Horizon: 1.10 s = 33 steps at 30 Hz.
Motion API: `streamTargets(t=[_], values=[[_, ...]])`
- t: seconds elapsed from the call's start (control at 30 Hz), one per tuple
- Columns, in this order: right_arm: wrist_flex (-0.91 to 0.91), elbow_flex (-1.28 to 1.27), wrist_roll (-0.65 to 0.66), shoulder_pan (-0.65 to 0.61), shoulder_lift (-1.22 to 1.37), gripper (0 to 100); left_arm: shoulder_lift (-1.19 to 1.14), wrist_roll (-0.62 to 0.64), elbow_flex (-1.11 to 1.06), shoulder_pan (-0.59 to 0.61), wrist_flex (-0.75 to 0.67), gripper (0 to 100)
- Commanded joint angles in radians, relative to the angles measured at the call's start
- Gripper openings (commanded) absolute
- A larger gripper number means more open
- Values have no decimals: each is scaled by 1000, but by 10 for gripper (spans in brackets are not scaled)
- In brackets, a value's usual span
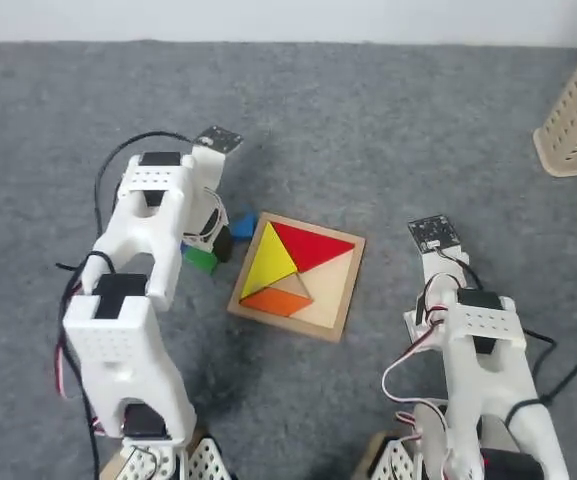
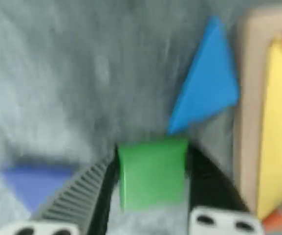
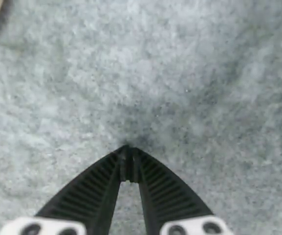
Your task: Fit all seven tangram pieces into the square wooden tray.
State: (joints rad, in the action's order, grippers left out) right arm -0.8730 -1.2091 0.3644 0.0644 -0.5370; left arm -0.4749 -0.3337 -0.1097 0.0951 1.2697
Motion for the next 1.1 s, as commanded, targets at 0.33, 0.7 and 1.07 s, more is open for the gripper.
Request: streamTargets(t=[0.33,0.7,1.07], values=[[15,5,11,16,-35,7,196,-40,-124,-43,-8,108],[15,5,11,16,-35,7,411,-72,-317,-110,-11,73],[15,5,11,16,-33,7,336,-63,-266,-118,-23,31]])
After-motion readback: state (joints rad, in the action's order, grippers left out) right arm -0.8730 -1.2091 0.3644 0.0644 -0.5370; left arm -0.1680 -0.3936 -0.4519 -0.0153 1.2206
